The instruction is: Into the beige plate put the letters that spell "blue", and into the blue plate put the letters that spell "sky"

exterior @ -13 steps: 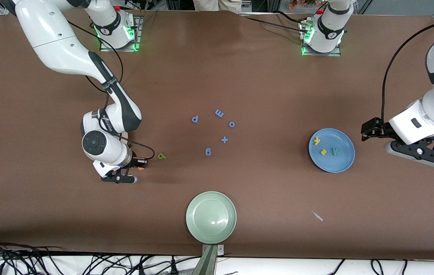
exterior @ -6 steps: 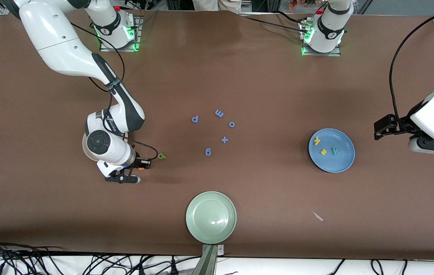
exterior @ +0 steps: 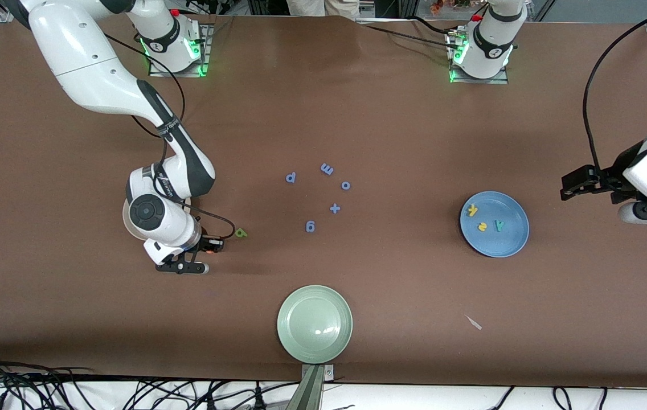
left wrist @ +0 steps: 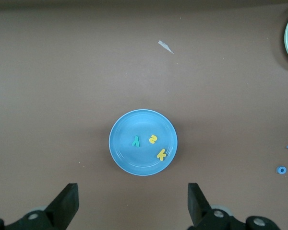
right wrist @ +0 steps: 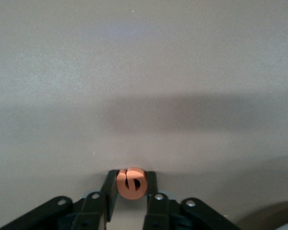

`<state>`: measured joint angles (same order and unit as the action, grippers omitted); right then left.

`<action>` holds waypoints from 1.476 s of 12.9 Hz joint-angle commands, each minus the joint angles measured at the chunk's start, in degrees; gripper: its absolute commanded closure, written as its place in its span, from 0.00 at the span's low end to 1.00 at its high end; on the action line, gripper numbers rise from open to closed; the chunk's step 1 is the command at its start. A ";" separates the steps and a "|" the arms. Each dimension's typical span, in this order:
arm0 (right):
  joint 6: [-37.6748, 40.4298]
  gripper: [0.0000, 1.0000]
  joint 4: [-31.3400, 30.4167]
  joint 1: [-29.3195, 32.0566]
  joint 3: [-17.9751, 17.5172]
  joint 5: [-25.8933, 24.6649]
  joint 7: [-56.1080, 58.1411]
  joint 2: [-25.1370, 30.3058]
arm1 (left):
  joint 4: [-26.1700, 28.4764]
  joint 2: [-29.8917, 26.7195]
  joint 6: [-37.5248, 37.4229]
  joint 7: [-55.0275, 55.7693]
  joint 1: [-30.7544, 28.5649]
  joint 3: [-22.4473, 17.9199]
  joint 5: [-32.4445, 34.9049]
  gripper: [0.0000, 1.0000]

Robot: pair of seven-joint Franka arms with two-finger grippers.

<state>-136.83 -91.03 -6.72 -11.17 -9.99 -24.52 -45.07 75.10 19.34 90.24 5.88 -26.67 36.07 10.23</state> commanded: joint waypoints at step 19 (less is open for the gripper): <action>8.16 0.43 -20.08 5.68 -0.96 7.79 6.01 20.92 | 29.58 -24.79 11.45 -0.52 31.51 -36.09 -13.13 0.00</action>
<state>-128.36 -113.66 0.30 -11.40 -2.86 -14.58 -22.95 103.20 -4.09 100.40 6.27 4.73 -0.22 -1.41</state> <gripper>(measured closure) 0.432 0.000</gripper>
